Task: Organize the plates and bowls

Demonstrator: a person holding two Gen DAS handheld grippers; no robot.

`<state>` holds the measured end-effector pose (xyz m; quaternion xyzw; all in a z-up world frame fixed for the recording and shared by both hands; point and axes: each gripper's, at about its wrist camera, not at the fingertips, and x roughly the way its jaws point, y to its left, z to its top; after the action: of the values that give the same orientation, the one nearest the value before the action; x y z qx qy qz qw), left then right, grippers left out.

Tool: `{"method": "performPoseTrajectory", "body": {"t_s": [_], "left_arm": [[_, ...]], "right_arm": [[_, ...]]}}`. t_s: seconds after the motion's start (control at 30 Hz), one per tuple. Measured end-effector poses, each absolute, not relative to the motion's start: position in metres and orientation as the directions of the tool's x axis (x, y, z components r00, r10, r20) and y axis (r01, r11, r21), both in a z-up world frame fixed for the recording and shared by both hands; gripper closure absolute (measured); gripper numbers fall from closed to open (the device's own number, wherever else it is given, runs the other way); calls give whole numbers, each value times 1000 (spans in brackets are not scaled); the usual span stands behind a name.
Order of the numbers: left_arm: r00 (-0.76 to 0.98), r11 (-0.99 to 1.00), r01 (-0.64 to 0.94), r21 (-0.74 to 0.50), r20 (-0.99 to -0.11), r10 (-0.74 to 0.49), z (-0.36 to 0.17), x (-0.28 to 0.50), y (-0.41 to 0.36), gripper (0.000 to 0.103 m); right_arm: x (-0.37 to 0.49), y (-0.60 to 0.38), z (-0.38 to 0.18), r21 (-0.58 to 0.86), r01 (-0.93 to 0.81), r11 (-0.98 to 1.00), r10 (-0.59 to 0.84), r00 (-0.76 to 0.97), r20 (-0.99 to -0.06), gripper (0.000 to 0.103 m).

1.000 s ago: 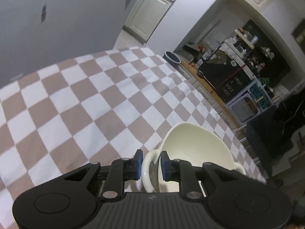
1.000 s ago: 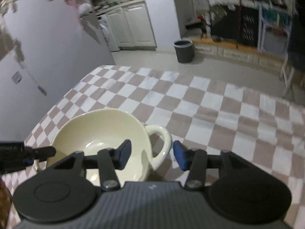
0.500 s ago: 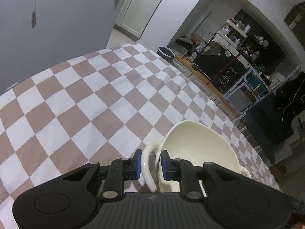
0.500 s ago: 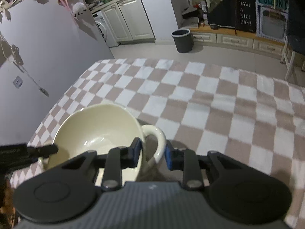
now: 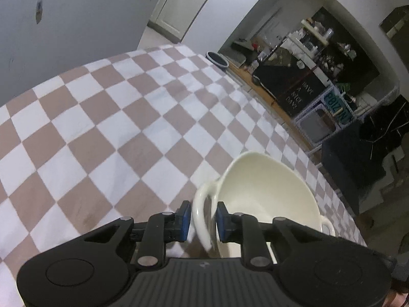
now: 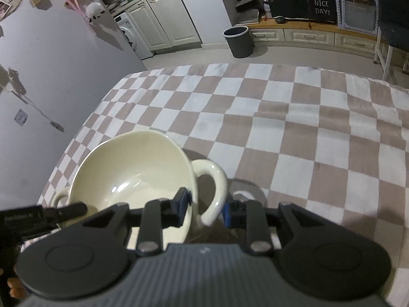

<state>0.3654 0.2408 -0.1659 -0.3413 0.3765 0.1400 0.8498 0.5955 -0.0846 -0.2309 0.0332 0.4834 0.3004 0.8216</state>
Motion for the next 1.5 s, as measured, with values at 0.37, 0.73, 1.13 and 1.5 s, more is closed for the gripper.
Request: {"method": "performPoseTrajectory", "body": {"t_s": [0.37, 0.73, 1.13, 1.5], "left_arm": [[686, 766, -446, -463, -726, -39, -174, 374, 240, 86], [690, 801, -416, -430, -723, -30, -171, 371, 240, 86], [673, 786, -425, -449, -737, -58, -170, 379, 246, 85], [650, 797, -413, -441, -756, -81, -171, 393, 255, 83]], "right_arm": [[590, -93, -233, 353, -458, 816, 542, 393, -743, 74], [583, -97, -230, 392, -426, 815, 554, 378, -742, 79], [622, -74, -219, 308, -527, 792, 509, 292, -810, 62], [612, -81, -223, 296, -569, 768, 531, 305, -791, 67]]}}
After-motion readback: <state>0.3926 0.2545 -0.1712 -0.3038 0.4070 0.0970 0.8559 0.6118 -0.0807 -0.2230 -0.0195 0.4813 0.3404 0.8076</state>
